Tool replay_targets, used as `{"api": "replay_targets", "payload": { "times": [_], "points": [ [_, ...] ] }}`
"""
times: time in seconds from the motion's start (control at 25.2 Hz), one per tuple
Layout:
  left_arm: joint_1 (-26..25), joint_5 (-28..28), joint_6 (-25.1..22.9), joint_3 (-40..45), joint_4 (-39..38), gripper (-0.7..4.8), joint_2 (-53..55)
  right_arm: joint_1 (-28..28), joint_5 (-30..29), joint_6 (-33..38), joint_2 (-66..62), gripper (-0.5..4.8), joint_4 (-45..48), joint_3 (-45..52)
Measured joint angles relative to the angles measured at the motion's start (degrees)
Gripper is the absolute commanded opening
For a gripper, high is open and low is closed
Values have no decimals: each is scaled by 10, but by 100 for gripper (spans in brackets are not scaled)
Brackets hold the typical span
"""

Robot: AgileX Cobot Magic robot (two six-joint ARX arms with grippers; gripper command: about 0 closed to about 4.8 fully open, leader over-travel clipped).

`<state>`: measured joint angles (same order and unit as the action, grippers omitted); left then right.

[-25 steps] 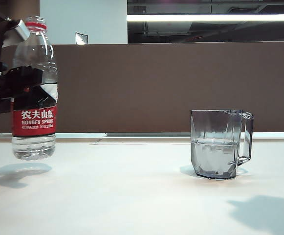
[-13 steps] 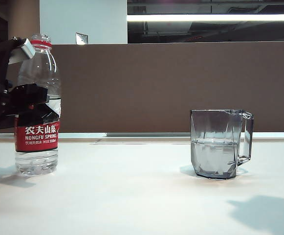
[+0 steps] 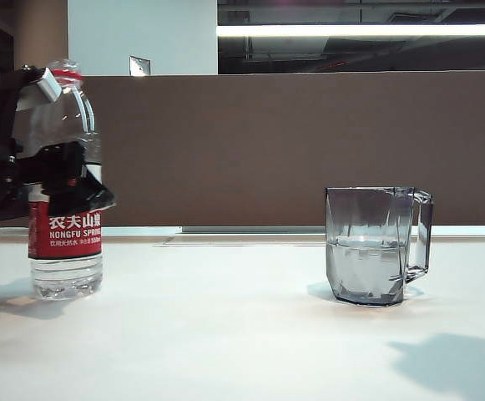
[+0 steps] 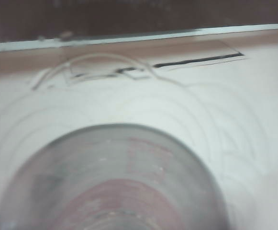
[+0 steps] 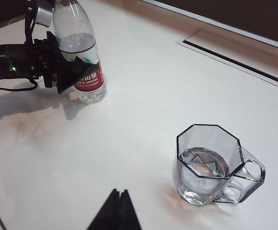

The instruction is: Pick up the mineral water bottle with the left hand on the table and pour water into the mug until it's half full.

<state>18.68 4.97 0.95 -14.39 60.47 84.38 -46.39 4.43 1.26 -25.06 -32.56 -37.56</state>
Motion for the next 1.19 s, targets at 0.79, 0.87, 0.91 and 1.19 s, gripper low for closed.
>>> {"api": "replay_targets", "payload": {
  "times": [0.79,0.87,0.91,1.19],
  "points": [
    [0,0,2,0,-217,406,-178,0,0,0,0,-8,7,0],
    [0,0,2,0,-243,406,-207,0,0,0,0,-8,23,0],
    [0,0,2,0,-255,406,-219,0,0,0,0,-8,30,0],
    [0,0,2,-20,-445,147,-364,0,0,0,0,-8,67,0]
  ]
}}
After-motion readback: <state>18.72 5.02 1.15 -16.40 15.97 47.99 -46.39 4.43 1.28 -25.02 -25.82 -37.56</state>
